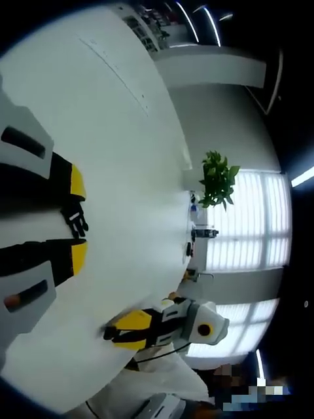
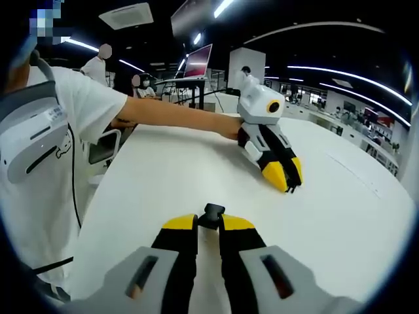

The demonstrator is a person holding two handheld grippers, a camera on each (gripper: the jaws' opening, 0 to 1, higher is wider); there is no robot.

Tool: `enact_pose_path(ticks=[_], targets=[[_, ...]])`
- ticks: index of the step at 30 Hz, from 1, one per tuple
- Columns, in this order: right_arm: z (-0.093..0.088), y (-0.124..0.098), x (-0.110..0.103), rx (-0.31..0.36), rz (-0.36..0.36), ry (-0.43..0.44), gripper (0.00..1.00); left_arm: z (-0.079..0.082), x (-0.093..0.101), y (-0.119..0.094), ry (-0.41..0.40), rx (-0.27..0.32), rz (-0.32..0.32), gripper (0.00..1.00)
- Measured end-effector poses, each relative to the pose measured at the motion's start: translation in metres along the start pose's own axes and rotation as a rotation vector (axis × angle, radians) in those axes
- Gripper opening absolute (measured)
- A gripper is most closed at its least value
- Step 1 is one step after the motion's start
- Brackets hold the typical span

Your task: Snap the two parts of the plastic buckle together until the buckle closes and remains connected.

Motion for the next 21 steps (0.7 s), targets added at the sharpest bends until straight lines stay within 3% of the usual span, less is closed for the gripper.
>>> enact_pose_path(ticks=[21], targets=[[-0.003,0.003,0.000,-0.011,0.006,0.001,0.12,0.002,0.008,-0.028,-0.104,0.029,0.174,0.22]])
Point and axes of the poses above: the point that each gripper's makers call its tool centre point, and the gripper's own axes: y roughly forward along the fingers, x roughly to its right, z roughly out of its top, the point moved 8 cm from there along -y, roughly backward along the fingers, and after that the axes turned 1 degree about x, right-handed, at the moved point
